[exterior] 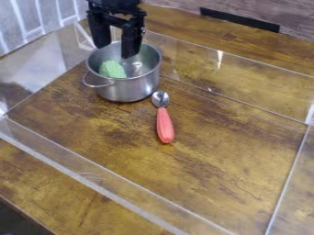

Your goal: Put the green object in the silver pot

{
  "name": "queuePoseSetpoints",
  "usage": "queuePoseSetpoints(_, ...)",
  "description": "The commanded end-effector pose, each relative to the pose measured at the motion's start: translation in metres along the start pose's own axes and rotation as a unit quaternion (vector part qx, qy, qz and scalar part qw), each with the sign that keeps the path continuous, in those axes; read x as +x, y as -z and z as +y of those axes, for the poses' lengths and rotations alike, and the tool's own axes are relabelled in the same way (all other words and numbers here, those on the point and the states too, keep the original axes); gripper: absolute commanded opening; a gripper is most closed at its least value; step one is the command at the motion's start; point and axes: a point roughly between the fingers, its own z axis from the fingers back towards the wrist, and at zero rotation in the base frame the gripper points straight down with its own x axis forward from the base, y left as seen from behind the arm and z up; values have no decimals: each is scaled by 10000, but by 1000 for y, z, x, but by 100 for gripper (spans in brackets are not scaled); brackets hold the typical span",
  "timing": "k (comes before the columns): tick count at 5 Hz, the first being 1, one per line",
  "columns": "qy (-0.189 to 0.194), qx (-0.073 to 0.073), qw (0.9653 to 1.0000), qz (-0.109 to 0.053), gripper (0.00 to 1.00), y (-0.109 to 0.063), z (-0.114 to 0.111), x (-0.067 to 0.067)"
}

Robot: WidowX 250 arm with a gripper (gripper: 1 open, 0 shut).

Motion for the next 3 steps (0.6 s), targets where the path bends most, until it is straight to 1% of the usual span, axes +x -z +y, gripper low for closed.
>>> queuePoseSetpoints(1, -156, 5, 9994, -308, 100, -22, -9, 11)
queuePoseSetpoints(2, -536, -75, 9982, -261, 100, -22, -4, 14)
queuePoseSetpoints(3, -889, -162, 9957, -214, 100, -23, 1, 17)
